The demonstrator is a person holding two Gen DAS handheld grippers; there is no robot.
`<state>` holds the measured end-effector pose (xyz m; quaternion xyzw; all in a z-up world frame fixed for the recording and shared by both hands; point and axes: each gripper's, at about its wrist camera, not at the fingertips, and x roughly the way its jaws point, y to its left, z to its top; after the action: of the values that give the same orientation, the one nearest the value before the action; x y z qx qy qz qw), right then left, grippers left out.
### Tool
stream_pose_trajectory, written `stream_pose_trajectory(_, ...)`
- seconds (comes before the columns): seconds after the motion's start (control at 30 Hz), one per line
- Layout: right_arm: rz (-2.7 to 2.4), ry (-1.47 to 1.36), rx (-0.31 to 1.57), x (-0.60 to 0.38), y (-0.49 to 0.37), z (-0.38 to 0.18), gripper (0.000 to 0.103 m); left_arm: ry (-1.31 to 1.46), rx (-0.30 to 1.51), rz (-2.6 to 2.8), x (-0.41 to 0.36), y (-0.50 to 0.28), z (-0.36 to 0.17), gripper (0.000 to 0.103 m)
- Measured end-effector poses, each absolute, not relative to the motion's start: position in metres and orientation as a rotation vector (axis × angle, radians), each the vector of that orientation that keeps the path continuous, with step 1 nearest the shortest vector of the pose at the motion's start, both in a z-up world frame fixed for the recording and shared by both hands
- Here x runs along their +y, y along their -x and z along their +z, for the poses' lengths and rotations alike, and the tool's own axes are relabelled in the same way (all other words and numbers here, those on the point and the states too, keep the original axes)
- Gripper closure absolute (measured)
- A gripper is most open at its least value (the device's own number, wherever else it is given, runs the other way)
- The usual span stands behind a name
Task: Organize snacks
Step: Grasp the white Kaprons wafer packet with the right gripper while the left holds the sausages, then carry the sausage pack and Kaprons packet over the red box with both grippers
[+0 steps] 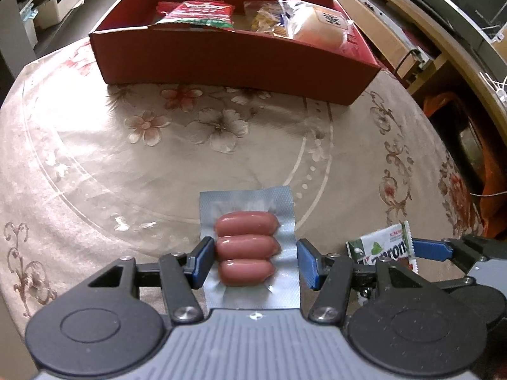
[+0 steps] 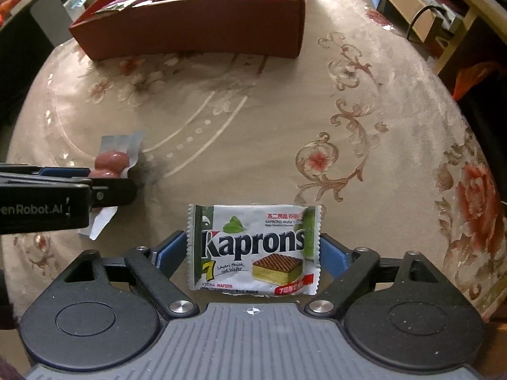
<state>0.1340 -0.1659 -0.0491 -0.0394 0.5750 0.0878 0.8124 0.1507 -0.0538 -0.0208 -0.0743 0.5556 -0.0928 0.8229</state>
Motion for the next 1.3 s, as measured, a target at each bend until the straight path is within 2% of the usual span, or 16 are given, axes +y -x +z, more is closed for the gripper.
stream_pose_trajectory(0.1, 0.193, 0.073, 1.204, -0.168, -0.131, -0.044, 0.024, 0.148, 1.179, -0.204, -0.056, -0.149, -0.021, 0.046)
stream_pose_trajectory(0.13, 0.189, 0.067, 1.193, -0.169, -0.131, -0.042, 0.032, 0.147, 1.176, -0.205, -0.056, -0.149, -0.02, 0.046)
stream_pose_trajectory(0.17, 0.184, 0.058, 1.184, -0.171, -0.131, -0.04, 0.033, 0.145, 1.172, -0.206, -0.056, -0.148, -0.019, 0.046)
stream_pose_trajectory(0.53, 0.174, 0.051, 1.153, -0.175, -0.129, -0.034, 0.037, 0.152, 1.144, -0.213, -0.054, -0.147, -0.011, 0.046)
stream_pose_trajectory(1.3, 0.176, 0.01, 1.067, -0.179, -0.13, -0.014, 0.037, 0.119, 1.079, -0.199, -0.053, -0.142, 0.005, 0.046)
